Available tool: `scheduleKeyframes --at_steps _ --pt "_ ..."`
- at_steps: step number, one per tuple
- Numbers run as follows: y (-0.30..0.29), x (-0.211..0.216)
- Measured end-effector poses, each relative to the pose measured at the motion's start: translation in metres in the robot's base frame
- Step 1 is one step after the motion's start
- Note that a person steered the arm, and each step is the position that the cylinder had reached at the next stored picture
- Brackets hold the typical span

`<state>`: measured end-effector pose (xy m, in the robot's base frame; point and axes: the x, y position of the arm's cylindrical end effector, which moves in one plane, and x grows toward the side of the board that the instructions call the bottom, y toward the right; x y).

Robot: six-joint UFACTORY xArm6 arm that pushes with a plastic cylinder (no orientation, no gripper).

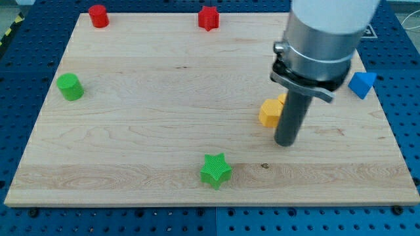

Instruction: Move the green star towards the center of the board

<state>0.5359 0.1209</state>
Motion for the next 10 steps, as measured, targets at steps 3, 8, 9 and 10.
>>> scheduleKeyframes --at_steps 3,8,9,10 --pt "-0.043 0.083" --pt "-0.129 0.038" --pt "-0.123 0.009" --pt "-0.115 -0.021"
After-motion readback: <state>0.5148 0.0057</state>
